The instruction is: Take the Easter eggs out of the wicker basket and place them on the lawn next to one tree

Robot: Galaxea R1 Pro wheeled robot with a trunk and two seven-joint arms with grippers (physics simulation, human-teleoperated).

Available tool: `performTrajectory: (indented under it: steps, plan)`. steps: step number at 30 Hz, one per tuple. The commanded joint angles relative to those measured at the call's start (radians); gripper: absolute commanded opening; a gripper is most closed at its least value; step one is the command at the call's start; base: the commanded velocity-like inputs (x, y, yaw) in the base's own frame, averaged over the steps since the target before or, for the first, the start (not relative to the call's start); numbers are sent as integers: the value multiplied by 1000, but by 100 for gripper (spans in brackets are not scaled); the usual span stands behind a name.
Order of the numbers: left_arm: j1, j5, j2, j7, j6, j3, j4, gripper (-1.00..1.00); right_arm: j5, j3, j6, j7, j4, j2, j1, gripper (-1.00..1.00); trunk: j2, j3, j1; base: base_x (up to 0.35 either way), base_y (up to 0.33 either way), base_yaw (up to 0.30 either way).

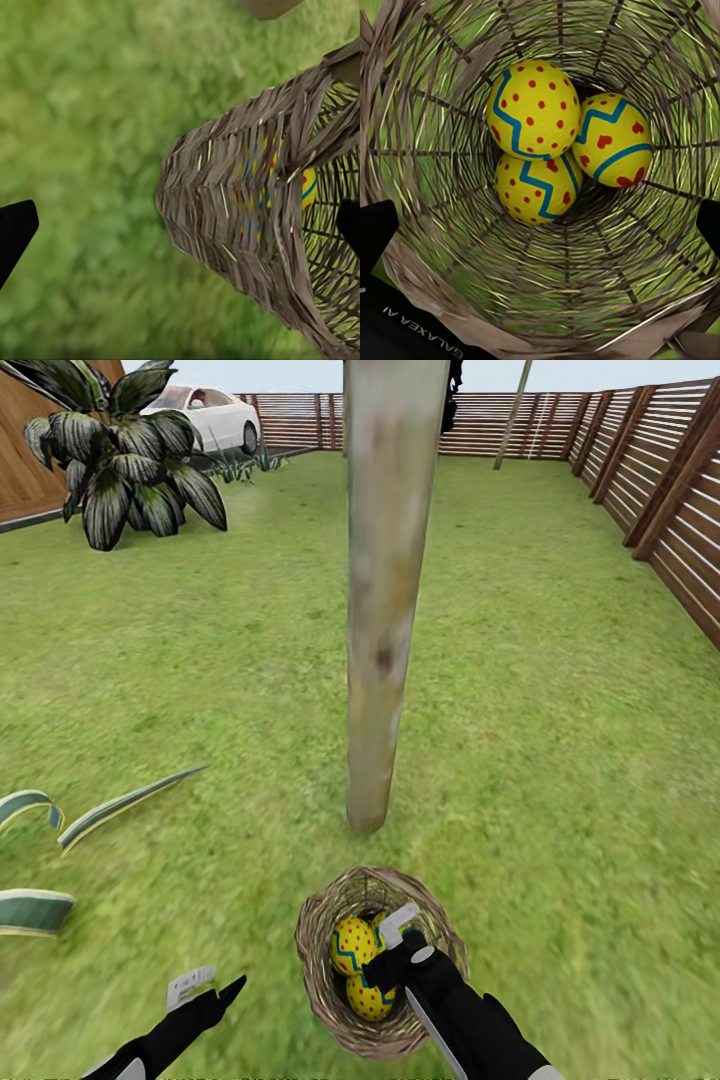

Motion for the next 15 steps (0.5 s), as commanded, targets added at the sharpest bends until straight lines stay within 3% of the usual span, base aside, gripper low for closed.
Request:
performTrajectory:
  steps: [1,15]
  plan:
    - [-1,6,1,-1,-7,-8,1,100,0,1,5,-1,-1,0,-1,100,0,-2,0,0,0,0]
    - [1,3,-1,2,-15,-7,0,100,-3,-10,-21,-2,-25,3,3,100,0,-5,0,0,0,0]
